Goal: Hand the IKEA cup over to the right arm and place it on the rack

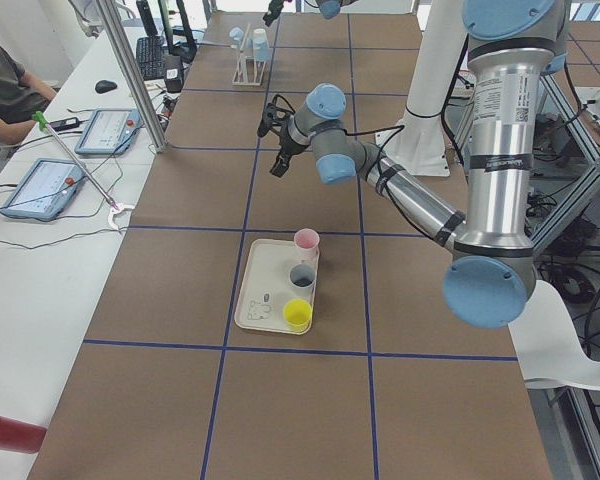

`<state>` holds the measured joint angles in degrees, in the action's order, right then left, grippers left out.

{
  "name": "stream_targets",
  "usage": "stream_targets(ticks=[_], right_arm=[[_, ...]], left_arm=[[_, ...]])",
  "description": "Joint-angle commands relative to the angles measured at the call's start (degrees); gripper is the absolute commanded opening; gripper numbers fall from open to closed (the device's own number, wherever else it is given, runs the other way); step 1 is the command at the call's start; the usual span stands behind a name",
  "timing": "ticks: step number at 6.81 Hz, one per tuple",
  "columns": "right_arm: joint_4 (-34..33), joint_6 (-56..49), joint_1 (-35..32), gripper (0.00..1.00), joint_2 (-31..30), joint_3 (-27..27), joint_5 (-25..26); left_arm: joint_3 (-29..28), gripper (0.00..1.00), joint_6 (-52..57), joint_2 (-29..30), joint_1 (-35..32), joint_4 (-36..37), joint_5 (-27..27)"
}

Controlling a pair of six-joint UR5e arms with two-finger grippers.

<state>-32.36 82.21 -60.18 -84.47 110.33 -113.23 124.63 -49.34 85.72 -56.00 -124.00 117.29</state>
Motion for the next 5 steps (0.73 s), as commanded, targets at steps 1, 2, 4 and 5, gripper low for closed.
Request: stream_targets(ticks=[1, 2, 4, 5], right_arm=[[0.4, 4.4, 0.8, 1.0, 1.5, 0.2, -0.9], [0.6, 4.4, 1.1, 1.0, 1.6, 0.1, -0.9], [0.9, 4.4, 1.6, 1.0, 1.6, 0.1, -1.0], [0.9, 4.4, 1.9, 1.0, 1.6, 0.1, -1.0]], left_arm=[[-0.4, 1.0, 17.4, -11.0, -4.0, 0.1, 4.8], [-2.4, 1.0, 27.9, -14.6, -5.9, 0.2, 4.9], [-7.0, 1.0, 48.7, -14.5, -12.5, 9.5, 7.0], [-10.9, 1.0, 55.6, -13.4, -14.9, 12.4, 7.0]])
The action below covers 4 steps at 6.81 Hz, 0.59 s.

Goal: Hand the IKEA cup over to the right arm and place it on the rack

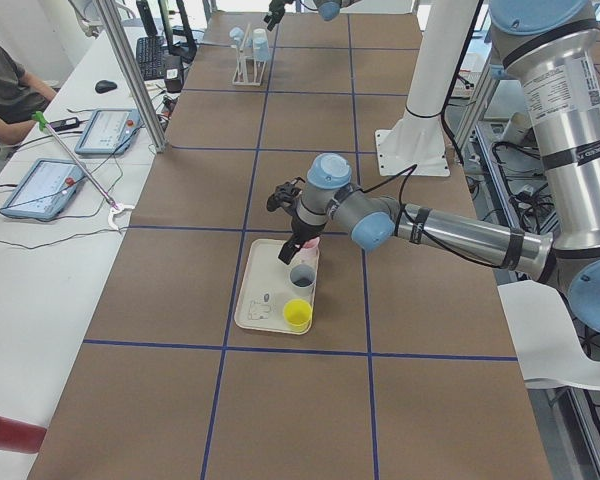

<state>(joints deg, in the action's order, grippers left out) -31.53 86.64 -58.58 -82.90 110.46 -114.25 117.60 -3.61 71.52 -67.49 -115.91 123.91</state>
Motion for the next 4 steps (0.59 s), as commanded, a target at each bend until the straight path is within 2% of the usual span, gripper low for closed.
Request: stream_targets(ticks=[1, 4], right_arm=[[0.1, 0.0, 0.4, 1.0, 0.7, -0.2, 0.0], [-0.1, 0.0, 0.5, 1.0, 1.0, -0.3, 0.1]], left_arm=[[-7.3, 1.0, 12.5, 3.0, -4.4, 5.4, 0.5], [-14.8, 1.0, 12.8, 7.1, -4.4, 4.6, 0.6]])
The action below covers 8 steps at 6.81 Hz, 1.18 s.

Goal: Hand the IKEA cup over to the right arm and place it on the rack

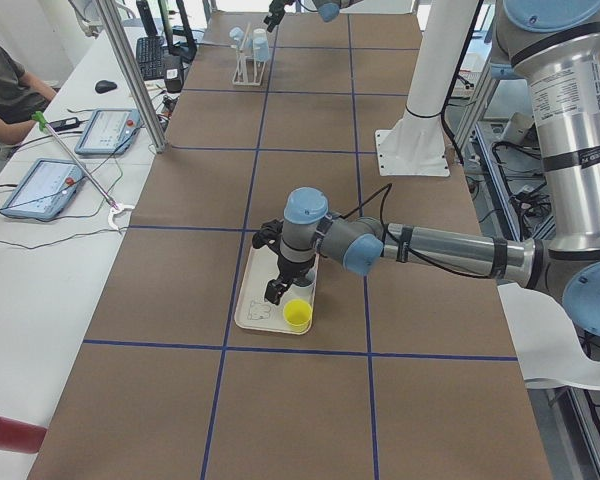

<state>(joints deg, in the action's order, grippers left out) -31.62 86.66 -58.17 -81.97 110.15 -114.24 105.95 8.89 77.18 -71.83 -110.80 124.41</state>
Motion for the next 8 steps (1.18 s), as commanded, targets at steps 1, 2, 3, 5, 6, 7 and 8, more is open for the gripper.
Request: stream_targets(ticks=[1, 2, 3, 5, 6, 7, 8], right_arm=[[0.0, 0.0, 0.2, 1.0, 0.1, 0.0, 0.1], [0.1, -0.1, 0.2, 1.0, 0.1, 0.0, 0.0], [0.2, -0.1, 0.2, 1.0, 0.1, -0.1, 0.0], [0.2, -0.1, 0.2, 1.0, 0.0, -0.1, 0.0], [0.2, -0.2, 0.2, 1.0, 0.0, -0.3, -0.1], [0.2, -0.3, 0.2, 1.0, 0.0, -0.5, -0.1], [0.2, -0.3, 0.2, 1.0, 0.0, -0.5, -0.2]], left_arm=[[-3.6, 1.0, 0.4, 1.6, -0.1, -0.3, 0.1], [-4.2, 1.0, 0.3, 1.6, -0.1, -0.1, 0.1], [-5.0, 1.0, 0.2, 1.7, 0.0, -0.2, 0.1], [-6.8, 1.0, -0.1, 2.1, 0.0, -0.3, 0.1], [-7.9, 1.0, -0.2, 2.4, 0.1, -0.3, 0.2], [-8.2, 1.0, -0.2, 2.9, 0.2, 0.0, 0.2], [-8.9, 1.0, -0.2, 3.1, 0.4, 0.1, 0.3]])
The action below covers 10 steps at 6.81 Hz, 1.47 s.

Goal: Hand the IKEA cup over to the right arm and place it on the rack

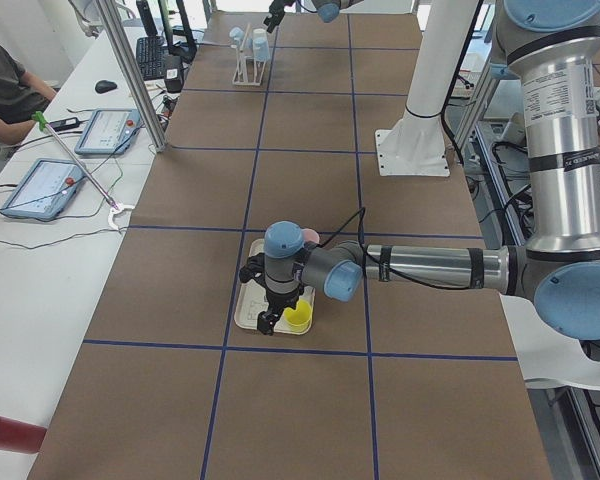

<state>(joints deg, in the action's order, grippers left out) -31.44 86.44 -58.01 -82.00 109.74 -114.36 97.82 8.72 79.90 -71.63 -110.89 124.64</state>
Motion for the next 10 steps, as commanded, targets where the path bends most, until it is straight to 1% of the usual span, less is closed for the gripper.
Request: stream_targets(ticks=[1, 3, 10], right_arm=[[0.1, -0.1, 0.0, 1.0, 0.0, -0.2, -0.1], [0.1, -0.2, 0.0, 1.0, 0.0, -0.2, -0.1], [0.1, -0.4, 0.0, 1.0, -0.1, -0.7, -0.1]], left_arm=[[-1.2, 1.0, -0.1, 0.4, 0.4, 0.2, 1.4], [-1.9, 1.0, -0.2, 0.4, 2.1, 0.2, 2.0], [-3.8, 1.0, -0.5, 1.4, 3.4, 0.1, 2.1]])
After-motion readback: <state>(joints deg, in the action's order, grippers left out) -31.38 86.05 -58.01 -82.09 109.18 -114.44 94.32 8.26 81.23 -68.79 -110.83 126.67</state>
